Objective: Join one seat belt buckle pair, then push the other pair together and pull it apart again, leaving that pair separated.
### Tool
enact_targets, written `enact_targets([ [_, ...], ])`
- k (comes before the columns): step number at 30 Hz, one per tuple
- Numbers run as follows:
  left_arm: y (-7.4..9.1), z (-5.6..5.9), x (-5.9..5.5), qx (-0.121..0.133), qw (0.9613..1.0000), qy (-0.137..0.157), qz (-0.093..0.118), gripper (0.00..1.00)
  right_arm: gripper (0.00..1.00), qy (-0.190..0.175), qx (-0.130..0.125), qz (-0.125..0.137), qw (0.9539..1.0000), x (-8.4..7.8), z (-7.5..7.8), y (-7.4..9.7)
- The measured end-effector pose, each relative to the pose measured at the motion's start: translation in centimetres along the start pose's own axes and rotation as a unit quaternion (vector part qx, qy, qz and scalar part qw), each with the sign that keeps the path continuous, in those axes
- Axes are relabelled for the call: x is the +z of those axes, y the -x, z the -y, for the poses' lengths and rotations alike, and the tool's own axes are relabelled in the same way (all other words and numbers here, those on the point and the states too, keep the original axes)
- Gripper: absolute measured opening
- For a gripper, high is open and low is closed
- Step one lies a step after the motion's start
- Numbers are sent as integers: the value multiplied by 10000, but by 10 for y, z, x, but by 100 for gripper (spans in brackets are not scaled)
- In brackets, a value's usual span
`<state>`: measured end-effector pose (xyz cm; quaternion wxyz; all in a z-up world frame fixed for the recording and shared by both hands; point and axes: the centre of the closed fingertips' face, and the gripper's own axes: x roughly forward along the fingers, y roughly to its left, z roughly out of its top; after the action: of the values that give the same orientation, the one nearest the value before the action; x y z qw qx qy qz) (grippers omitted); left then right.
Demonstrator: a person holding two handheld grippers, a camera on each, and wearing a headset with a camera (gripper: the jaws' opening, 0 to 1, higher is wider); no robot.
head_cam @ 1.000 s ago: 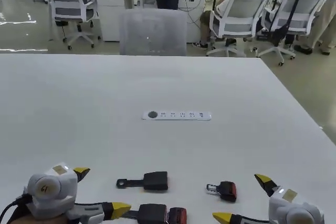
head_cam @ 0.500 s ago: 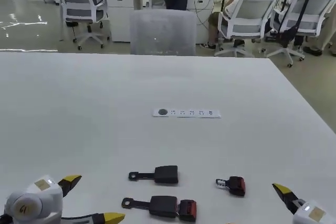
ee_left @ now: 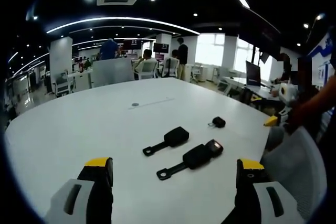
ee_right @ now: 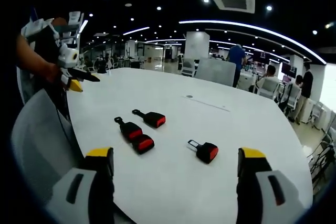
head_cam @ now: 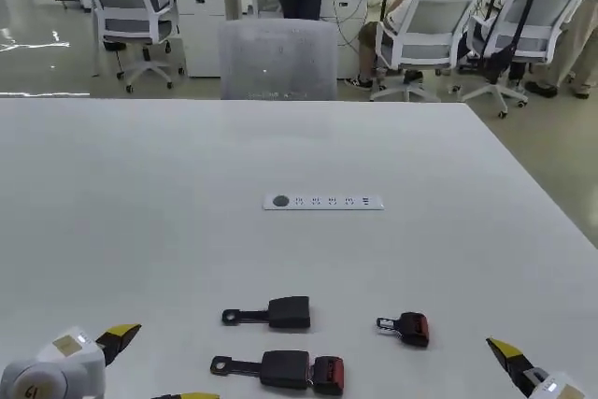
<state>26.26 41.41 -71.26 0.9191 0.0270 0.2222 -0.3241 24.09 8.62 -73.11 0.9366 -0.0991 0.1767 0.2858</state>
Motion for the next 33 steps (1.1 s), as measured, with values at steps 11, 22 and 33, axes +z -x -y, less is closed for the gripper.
enact_targets([
  [11, -6, 3, 2, -83, 10000, -22, 0, 100, 100, -141, -71, -16, 9999, -4, 0, -2],
  [22, -1, -1, -2, -57, 10000, 20, 3, 99, 100, -109, -127, -60, 9998, -4, 1, -4],
  [33, 2, -1, -1, -51, 10000, 25, 52, 99, 100, -70, -106, -24, 9999, 1, -3, -9],
])
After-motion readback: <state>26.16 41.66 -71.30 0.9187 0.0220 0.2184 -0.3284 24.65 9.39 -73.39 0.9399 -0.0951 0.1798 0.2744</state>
